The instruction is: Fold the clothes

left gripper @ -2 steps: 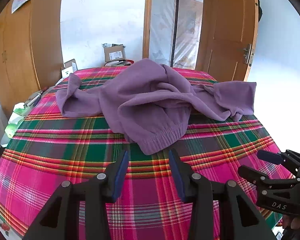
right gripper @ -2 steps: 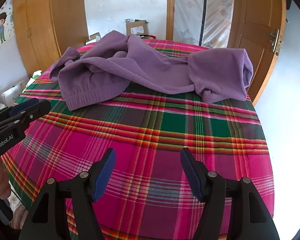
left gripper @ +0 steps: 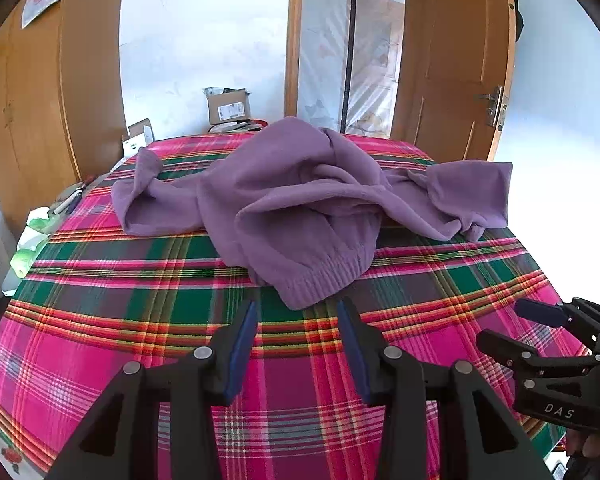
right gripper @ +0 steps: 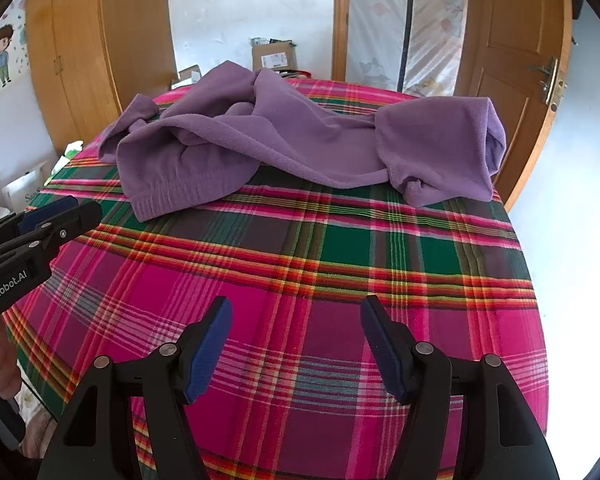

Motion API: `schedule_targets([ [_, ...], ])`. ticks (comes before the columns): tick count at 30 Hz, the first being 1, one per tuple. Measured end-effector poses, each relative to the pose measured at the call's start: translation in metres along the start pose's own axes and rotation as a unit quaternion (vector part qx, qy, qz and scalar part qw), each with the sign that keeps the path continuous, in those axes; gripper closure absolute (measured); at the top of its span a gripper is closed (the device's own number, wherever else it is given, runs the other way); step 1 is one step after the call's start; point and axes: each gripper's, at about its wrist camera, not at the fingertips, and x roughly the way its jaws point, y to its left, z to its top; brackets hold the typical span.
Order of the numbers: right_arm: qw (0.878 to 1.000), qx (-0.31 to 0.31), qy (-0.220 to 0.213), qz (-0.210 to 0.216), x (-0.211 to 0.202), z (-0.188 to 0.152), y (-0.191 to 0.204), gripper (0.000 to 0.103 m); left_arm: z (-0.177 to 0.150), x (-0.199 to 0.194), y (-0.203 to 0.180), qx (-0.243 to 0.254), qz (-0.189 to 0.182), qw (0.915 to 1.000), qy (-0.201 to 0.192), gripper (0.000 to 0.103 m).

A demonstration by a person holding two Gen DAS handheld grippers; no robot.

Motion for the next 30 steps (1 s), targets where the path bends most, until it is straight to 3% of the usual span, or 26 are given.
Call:
schedule_targets([
  [6,1.0,0.001,0.001,0.0,0.0,-0.0005,0.0014,0.034,0.0,0.0049,-0.0063,0.012,-0.005,0.9996,0.024,0.06],
  [19,1.0,0.008,0.003,0.004,-0.0002,-0.0034,-0.0026,0.034,-0.0081,0.0025,-0.0068,0.025,0.019,0.9993,0.019,0.06],
  [30,1.0,0.012,-0.002,0.005,-0.0038,-0.0062,-0.0026,0.034,-0.0089,0.001,0.0025,-0.003,0.035,0.9993,0.014,0.06],
])
